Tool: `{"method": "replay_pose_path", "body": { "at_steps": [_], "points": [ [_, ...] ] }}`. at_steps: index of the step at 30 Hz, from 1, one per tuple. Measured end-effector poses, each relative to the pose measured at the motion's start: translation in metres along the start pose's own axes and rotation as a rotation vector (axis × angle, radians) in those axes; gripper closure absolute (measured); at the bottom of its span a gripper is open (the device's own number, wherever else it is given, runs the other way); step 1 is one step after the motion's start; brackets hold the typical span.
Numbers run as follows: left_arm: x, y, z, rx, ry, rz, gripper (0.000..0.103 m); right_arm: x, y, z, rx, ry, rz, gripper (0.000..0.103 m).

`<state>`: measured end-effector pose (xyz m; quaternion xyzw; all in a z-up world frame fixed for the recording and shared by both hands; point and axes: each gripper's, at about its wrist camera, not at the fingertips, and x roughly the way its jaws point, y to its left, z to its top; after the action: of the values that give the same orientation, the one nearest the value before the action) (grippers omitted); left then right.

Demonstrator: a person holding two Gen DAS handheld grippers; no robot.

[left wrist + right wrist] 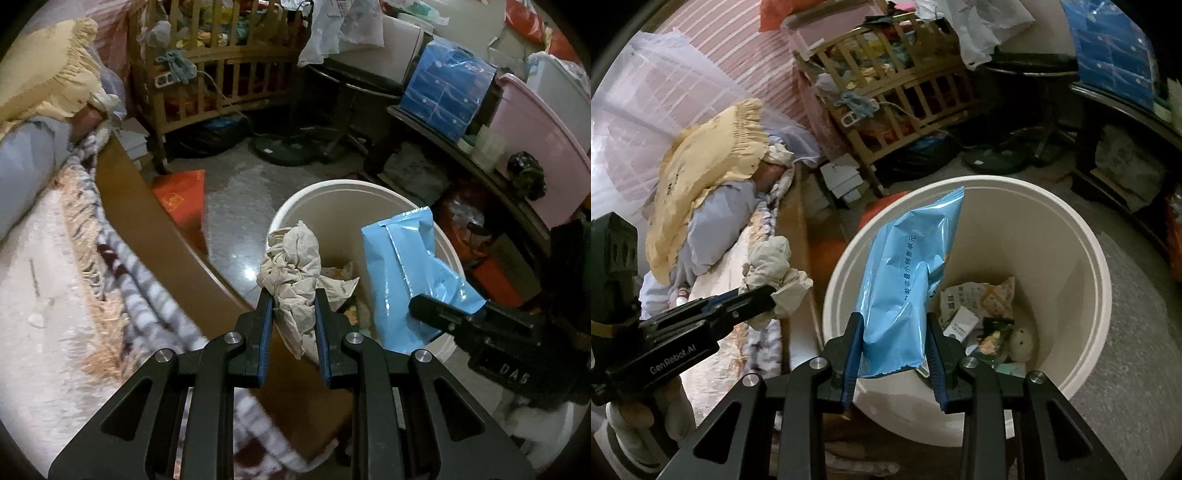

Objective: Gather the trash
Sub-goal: 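Carry the beige cloth and blue plastic bag over the cream bucket, then open both tools to drop the cloth and blue bag into the bucket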

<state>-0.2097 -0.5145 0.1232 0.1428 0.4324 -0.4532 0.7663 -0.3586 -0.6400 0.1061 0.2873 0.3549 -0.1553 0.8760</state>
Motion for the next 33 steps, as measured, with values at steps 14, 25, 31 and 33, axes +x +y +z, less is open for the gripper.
{"method": "replay_pose_path", "body": {
  "at_steps": [14,25,31,33],
  "points": [
    [0.024,-0.011,0.008,-0.026,0.004,-0.072,0.069,0.0,-0.021,-0.001,0.017,0.002,-0.119,0.069],
    [-0.008,-0.01,-0.005,0.016,-0.064,-0.01,0.046,-0.021,-0.001,-0.003,-0.031,-0.084,-0.184,0.042],
    [-0.052,-0.009,-0.02,0.039,-0.172,0.086,0.046,-0.051,0.038,-0.006,-0.106,-0.229,-0.238,0.041],
    [-0.063,-0.007,-0.023,0.037,-0.194,0.086,0.046,-0.061,0.044,-0.008,-0.103,-0.267,-0.243,0.041]
  ]
}}
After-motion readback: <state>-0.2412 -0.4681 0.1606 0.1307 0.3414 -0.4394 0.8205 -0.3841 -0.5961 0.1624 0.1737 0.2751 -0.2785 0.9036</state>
